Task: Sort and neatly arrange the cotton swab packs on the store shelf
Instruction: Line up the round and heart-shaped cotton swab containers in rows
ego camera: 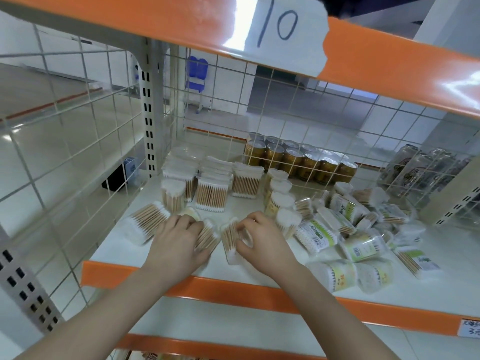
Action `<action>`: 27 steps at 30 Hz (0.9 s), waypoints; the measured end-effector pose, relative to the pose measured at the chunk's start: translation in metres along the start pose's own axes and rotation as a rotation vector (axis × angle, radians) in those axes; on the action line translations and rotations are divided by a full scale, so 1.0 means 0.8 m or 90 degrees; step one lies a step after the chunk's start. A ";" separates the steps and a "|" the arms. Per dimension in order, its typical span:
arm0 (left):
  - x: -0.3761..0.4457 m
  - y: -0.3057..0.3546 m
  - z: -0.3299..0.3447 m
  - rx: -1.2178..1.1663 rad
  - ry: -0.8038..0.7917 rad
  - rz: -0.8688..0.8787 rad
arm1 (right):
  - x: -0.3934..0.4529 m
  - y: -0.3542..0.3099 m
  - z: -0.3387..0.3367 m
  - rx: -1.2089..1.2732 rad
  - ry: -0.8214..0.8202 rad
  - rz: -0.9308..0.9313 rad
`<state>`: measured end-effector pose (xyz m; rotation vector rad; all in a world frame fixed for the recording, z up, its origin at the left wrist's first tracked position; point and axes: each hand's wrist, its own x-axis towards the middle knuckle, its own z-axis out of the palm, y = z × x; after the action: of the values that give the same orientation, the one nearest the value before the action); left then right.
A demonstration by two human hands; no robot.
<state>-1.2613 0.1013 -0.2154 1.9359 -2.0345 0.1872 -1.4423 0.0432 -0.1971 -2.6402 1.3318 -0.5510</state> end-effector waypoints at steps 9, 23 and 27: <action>-0.004 -0.017 -0.014 -0.154 -0.009 -0.071 | 0.015 -0.010 -0.001 0.026 0.021 -0.019; 0.060 0.085 -0.002 -0.218 -0.040 0.066 | -0.029 0.079 -0.071 0.053 0.150 0.152; 0.072 0.108 0.003 -0.207 -0.069 0.096 | -0.048 0.106 -0.080 0.040 0.154 0.187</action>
<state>-1.3487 0.0518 -0.1878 1.6283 -2.1249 -0.2061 -1.5504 0.0258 -0.1718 -2.3255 1.6999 -0.8706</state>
